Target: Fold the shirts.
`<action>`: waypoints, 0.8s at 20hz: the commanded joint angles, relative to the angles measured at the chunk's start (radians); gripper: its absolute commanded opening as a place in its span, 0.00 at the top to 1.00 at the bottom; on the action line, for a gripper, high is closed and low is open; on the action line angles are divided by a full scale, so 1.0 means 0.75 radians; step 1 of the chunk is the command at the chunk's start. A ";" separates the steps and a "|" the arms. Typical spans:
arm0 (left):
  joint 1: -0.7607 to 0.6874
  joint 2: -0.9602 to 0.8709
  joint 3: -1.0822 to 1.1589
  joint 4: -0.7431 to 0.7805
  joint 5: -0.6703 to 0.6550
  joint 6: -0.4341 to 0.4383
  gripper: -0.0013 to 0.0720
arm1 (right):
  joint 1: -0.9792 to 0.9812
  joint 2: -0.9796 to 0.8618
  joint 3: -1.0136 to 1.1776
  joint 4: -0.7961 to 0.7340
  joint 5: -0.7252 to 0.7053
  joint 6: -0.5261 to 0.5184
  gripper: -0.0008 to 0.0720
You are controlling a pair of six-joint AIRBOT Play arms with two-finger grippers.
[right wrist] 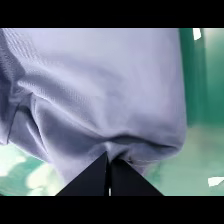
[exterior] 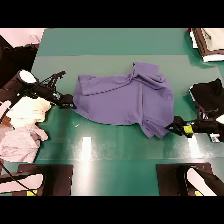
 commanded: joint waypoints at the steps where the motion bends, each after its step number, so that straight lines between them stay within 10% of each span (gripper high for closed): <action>1: 0.000 0.002 0.069 0.042 -0.048 0.003 0.95 | 0.039 0.030 0.149 -0.173 0.077 0.043 0.97; 16: 0.185 0.544 1.267 0.064 0.061 -0.042 0.95 | 0.039 0.119 1.617 -0.189 -0.140 0.006 0.97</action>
